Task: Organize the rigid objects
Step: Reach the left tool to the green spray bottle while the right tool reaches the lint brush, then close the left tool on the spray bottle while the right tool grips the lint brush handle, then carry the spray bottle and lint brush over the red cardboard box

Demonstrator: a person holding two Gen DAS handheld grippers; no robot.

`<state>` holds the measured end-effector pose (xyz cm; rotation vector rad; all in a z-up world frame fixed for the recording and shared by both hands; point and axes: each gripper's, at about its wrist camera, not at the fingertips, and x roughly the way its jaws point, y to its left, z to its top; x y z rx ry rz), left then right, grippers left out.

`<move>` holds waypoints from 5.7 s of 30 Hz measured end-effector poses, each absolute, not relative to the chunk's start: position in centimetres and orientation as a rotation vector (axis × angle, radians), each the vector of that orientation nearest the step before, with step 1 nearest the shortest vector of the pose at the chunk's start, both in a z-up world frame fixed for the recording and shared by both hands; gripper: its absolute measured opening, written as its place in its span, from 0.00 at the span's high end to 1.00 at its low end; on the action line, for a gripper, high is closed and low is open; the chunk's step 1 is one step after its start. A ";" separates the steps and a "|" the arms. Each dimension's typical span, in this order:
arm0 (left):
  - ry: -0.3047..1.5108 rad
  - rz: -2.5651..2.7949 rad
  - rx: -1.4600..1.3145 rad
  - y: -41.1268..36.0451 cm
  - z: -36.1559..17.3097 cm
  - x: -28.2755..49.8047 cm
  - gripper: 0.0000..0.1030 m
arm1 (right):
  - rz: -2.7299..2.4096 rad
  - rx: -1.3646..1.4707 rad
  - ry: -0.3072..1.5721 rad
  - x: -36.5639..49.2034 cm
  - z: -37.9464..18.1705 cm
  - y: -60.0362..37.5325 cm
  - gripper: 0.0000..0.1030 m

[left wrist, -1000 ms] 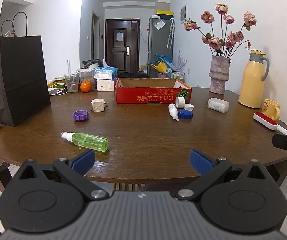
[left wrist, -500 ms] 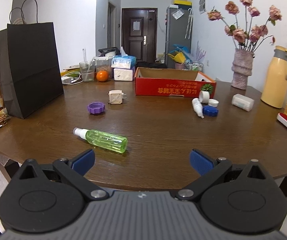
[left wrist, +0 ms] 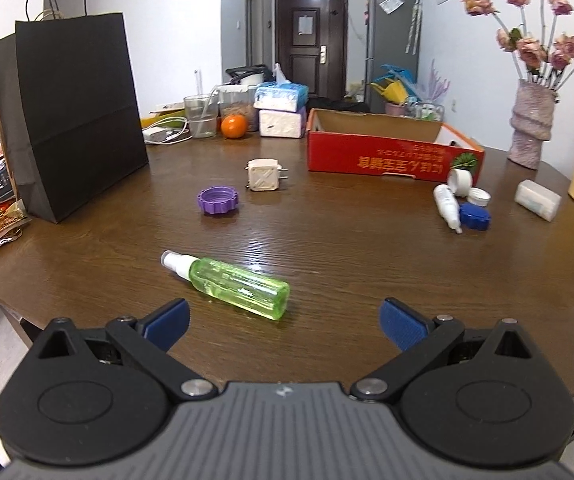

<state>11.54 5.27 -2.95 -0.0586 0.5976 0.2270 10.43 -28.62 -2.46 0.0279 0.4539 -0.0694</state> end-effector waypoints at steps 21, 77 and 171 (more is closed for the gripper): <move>0.702 0.415 -0.114 8.9 -4.9 17.9 0.00 | -0.249 0.013 0.501 18.0 -4.8 -35.8 0.00; 0.814 0.449 -0.202 10.6 -7.0 23.5 0.68 | -0.307 0.095 0.661 30.3 -8.2 -48.7 0.12; 0.503 0.072 -0.099 3.2 4.3 30.2 0.69 | 0.148 0.029 0.343 30.1 1.5 -20.4 0.47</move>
